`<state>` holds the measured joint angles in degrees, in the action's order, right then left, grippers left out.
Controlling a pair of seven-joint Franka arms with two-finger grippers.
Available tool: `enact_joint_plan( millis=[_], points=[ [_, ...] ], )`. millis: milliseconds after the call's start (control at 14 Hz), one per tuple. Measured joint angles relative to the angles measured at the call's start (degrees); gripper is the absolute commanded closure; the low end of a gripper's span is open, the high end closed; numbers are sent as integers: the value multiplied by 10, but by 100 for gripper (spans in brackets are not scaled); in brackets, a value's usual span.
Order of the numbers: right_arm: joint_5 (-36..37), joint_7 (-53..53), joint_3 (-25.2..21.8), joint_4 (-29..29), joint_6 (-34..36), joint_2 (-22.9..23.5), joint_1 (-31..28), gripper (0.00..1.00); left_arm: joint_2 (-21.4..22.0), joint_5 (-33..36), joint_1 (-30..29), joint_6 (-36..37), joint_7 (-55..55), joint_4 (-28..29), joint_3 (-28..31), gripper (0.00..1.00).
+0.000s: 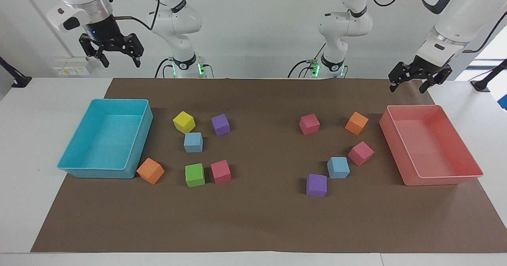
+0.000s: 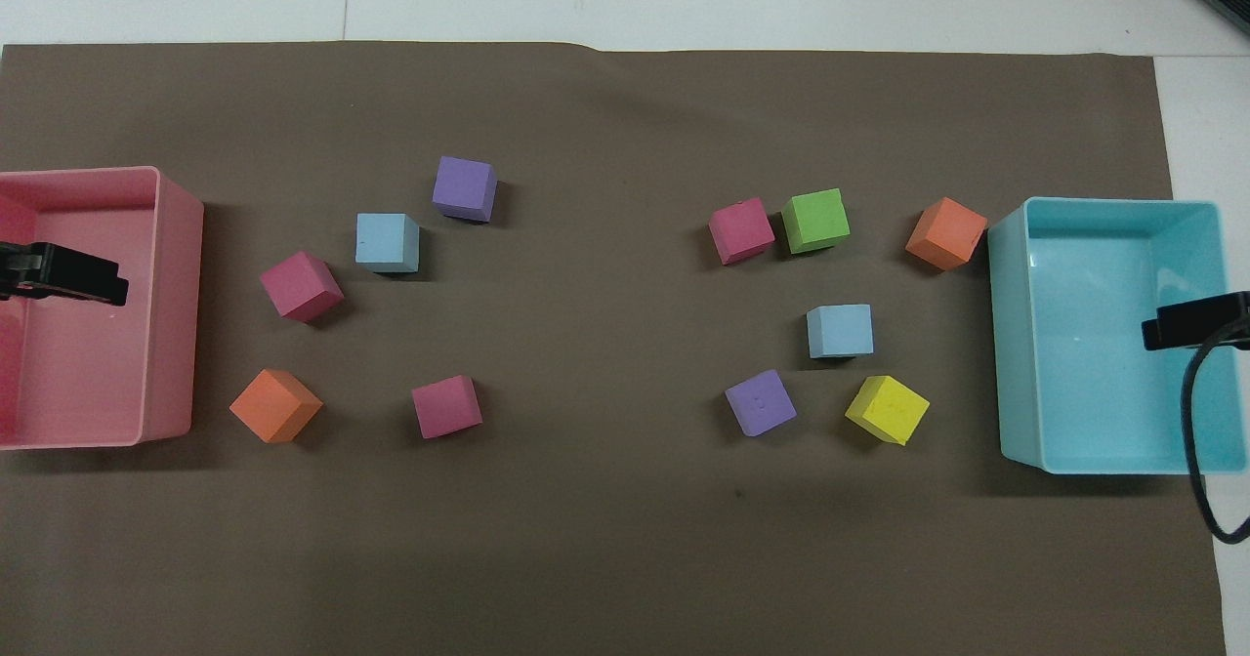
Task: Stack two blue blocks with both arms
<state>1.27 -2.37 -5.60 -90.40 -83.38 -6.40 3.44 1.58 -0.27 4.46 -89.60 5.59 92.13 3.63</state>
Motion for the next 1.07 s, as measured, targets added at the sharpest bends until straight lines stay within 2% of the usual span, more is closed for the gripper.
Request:
enact_joint_plan(
  millis=[570,855,1068],
  points=[
    [0,0,1,-18,-39,2,11,0,0,0,0,0,0,0,0,0],
    [0,10,2,-49,-101,15,31,0,0,0,0,0,0,0,0,0],
    [0,23,2,-83,-164,41,44,0,0,0,0,0,0,0,0,0]
  ],
)
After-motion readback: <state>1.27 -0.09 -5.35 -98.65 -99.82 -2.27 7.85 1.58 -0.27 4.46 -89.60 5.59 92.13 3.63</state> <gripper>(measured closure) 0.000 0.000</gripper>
